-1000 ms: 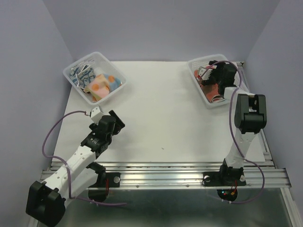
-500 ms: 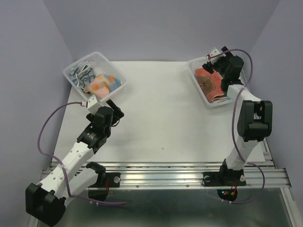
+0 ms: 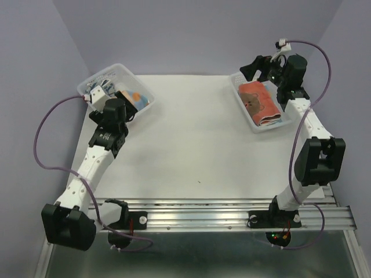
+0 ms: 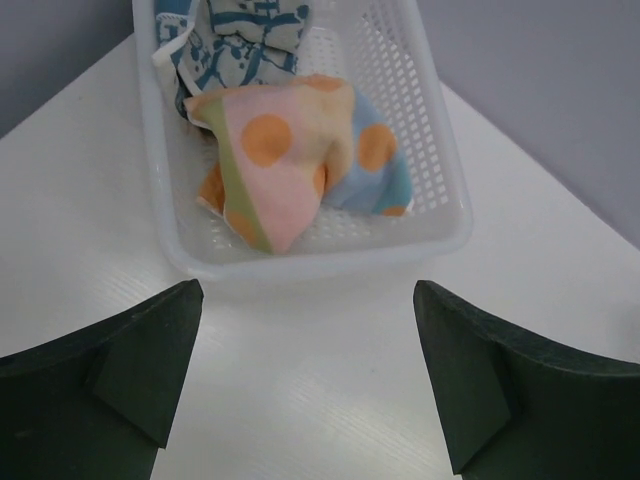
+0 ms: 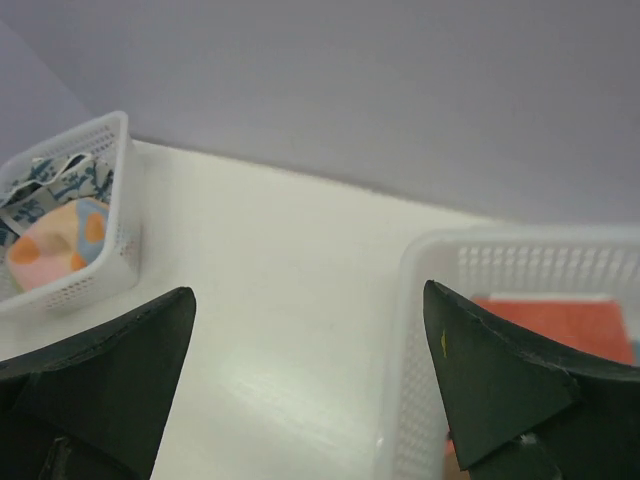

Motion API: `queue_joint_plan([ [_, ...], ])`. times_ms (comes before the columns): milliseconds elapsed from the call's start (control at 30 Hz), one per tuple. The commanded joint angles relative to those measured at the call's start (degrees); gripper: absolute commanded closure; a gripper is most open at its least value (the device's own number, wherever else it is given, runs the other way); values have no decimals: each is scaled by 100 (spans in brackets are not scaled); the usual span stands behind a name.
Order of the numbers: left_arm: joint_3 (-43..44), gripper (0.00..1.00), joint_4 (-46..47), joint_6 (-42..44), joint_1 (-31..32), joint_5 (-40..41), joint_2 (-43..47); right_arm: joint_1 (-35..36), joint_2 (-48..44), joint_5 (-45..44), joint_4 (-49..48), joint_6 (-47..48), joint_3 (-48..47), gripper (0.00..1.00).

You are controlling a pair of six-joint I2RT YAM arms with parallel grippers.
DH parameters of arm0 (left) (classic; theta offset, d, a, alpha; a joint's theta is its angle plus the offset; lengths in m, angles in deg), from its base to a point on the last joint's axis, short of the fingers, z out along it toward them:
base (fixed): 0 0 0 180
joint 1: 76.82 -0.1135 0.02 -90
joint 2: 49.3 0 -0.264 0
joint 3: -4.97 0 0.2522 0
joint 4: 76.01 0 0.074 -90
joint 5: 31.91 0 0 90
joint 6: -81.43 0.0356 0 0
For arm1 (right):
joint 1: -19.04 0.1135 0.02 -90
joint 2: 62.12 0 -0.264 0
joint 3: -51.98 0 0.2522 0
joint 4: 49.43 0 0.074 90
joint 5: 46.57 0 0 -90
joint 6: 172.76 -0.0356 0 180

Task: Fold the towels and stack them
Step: Grab crumpled towel

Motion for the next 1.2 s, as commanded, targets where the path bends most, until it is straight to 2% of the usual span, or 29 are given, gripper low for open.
queue_joint_plan([
  [0, 695, 1, 793, 1162, -741, -1033, -776, 498, -853, -870, -39, -1354, 1200, 0],
  [33, 880, 1, 837, 1244, -890, -1168, -996, 787, -996, -1604, -56, -1469, 1481, 0],
  [67, 1108, 1, 698, 1358, -1170, -1343, -1485, 920, -1136, -1916, -239, -1548, 1910, 0],
  [100, 1563, 1, 619, 1559, -1260, -1675, -1734, 1017, -1251, -2468, -102, -1697, 1932, 0],
  [200, 1989, 1, 723, 1911, -1428, -1740, -2595, 1159, -1375, -2630, 224, -2399, 2063, 0],
  [300, 2716, 1, 697, 2307, -1628, -2029, -3430, 1159, -1647, -2920, -65, -2839, 2685, 0],
  [467, 3588, 1, 425, 2598, -1788, -2399, -4547, 1246, -1762, -3861, 444, -2762, 2899, 0],
  [533, 3930, 1, 311, 2493, -1867, -2584, -5135, 1247, -1771, -3871, 479, -2762, 3030, 0],
  [700, 4406, 2, 64, 2422, -1876, -2812, -5647, 1255, -1692, -3879, 707, -2709, 3154, 0],
  [800, 4363, 14, 64, 2387, -1876, -2865, -5717, 1255, -1683, -3985, 770, -2744, 3224, 0],
  [833, 4336, 29, 47, 2370, -1876, -2856, -5726, 1255, -1691, -3994, 778, -2744, 3242, 0],
  [867, 4328, 39, 29, 2361, -1876, -2856, -5718, 1264, -1692, -3985, 796, -2753, 3251, 0],
  [900, 4284, 56, 20, 2361, -1876, -2856, -5683, 1264, -1700, -3985, 796, -2753, 3277, 0],
  [1000, 4240, 94, 3, 2282, -1876, -2822, -5516, 1273, -1744, -4020, 831, -2744, 3329, 0],
  [1033, 4248, 100, -23, 2264, -1876, -2813, -5454, 1273, -1762, -4037, 849, -2744, 3338, 0],
  [1167, 4187, 100, -67, 2176, -1876, -2883, -5042, 1325, -1893, -4029, 919, -2665, 3373, 0],
])
